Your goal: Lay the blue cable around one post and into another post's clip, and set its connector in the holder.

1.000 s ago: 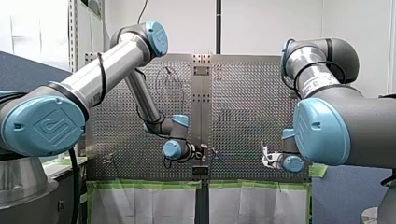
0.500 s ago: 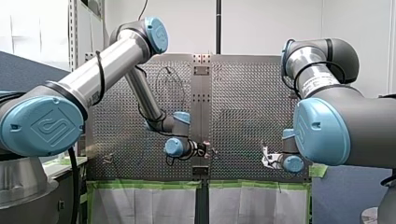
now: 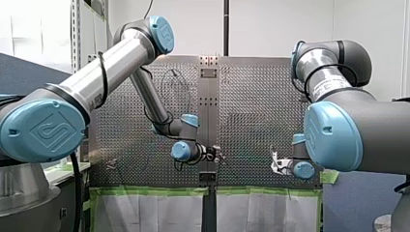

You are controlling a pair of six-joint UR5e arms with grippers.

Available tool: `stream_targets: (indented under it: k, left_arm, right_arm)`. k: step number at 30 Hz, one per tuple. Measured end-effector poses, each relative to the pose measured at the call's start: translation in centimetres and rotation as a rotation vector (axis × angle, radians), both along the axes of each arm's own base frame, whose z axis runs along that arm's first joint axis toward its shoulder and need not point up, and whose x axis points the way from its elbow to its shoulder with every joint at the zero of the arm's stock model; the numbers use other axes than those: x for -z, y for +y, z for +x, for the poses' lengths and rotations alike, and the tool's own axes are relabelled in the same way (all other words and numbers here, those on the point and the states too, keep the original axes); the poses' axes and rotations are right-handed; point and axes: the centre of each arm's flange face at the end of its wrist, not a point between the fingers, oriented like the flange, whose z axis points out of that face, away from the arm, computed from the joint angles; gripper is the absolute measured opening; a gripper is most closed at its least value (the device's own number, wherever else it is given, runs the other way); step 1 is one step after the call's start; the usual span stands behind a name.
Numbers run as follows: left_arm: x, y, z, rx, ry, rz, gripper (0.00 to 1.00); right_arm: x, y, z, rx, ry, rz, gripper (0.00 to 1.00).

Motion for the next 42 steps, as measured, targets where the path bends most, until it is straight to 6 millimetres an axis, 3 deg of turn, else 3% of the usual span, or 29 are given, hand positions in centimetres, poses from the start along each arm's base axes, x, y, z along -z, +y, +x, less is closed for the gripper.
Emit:
stream_targets:
  k: [11, 42]
  left_arm:
    - [0.0, -0.7, -0.5, 0.068, 0.004, -0.006, 1.0]
    - [-0.3, -2.3, -1.3, 0.052, 0.032, -0.126, 1.0]
  right_arm:
    - [0.0, 0.0, 0.0, -0.001, -0.004, 0.001, 0.19]
    - [0.2, 0.1, 0.0, -0.001, -0.003, 0.006, 0.19]
